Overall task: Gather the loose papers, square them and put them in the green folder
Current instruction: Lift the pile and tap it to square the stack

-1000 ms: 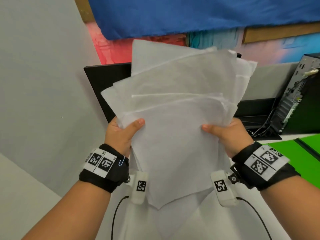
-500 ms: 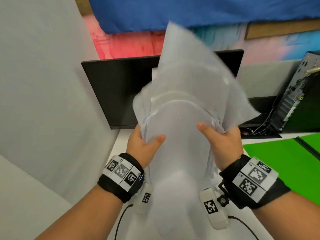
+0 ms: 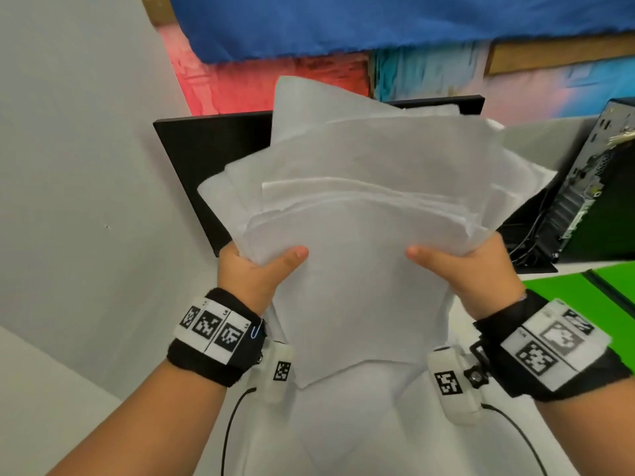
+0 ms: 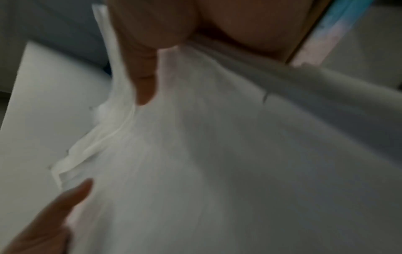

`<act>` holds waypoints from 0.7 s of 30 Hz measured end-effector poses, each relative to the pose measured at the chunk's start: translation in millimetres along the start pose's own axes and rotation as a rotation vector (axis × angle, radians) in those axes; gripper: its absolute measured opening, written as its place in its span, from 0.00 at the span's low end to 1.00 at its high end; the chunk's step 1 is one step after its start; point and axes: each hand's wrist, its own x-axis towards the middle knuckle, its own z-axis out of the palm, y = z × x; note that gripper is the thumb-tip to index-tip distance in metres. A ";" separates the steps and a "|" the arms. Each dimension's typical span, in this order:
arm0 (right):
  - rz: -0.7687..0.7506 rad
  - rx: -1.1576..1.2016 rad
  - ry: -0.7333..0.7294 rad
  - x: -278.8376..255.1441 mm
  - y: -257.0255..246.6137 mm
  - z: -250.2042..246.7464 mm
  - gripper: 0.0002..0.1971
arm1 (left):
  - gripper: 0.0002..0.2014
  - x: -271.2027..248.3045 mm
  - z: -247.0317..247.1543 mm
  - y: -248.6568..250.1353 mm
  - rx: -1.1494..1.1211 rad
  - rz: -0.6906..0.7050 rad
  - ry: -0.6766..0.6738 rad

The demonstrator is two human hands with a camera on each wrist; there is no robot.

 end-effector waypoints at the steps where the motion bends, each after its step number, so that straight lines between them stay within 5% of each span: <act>1: 0.009 -0.017 -0.073 1.5 -1.8 -7.6 0.28 | 0.25 0.2 -2.8 1.2 -0.031 0.009 -0.032; 5: 0.117 0.025 -0.226 7.5 6.8 -25.3 0.51 | 0.31 -1.1 -3.5 -5.0 -0.026 -0.091 -0.112; 9: 0.126 0.190 -0.169 1.0 23.6 -16.5 0.33 | 0.15 -4.5 7.4 -11.1 0.075 -0.129 0.003; 14: 0.254 0.202 -0.063 -7.6 42.4 -24.2 0.35 | 0.14 1.9 13.9 7.5 0.024 -0.092 -0.075; 16: 0.279 0.094 -0.053 -11.8 46.6 -25.5 0.25 | 0.14 7.2 20.2 12.1 0.032 -0.059 -0.096; 21: 0.287 -0.038 0.269 -14.9 48.1 -32.5 0.11 | 0.10 28.5 33.0 -8.2 0.234 -0.051 -0.131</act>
